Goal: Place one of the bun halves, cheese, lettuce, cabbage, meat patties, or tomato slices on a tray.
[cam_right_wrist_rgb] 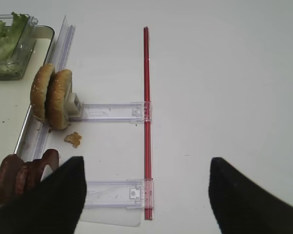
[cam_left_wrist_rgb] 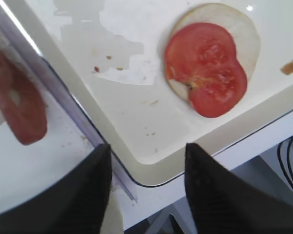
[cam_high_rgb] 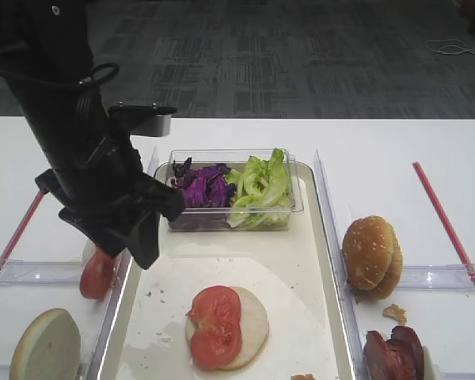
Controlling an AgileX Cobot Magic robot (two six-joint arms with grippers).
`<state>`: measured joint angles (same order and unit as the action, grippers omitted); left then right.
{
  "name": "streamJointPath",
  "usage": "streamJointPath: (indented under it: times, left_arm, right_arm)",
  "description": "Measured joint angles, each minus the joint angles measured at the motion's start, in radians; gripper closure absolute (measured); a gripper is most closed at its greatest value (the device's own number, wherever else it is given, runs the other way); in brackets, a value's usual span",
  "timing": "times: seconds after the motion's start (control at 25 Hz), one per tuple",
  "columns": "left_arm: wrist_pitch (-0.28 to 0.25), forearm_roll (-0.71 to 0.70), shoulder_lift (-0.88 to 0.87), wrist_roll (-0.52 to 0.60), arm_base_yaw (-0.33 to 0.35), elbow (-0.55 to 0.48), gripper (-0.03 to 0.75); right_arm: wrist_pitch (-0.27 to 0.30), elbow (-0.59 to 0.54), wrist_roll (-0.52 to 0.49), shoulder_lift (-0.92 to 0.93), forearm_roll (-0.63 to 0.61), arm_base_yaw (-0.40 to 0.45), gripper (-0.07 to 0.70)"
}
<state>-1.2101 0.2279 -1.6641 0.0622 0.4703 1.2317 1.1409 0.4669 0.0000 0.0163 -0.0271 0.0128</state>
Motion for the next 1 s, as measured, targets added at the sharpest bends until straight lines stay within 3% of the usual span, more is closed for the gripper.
streamJointPath:
  times: [0.52, 1.0]
  left_arm:
    - [-0.002, -0.169, 0.0, -0.012, -0.125, 0.002, 0.387]
    - [-0.002, -0.228, 0.0, -0.019, -0.278, 0.002, 0.387]
  right_arm:
    - [0.002, 0.0, 0.0, 0.0, 0.0, 0.0, 0.069]
    - [0.002, 0.0, 0.0, 0.0, 0.0, 0.0, 0.069]
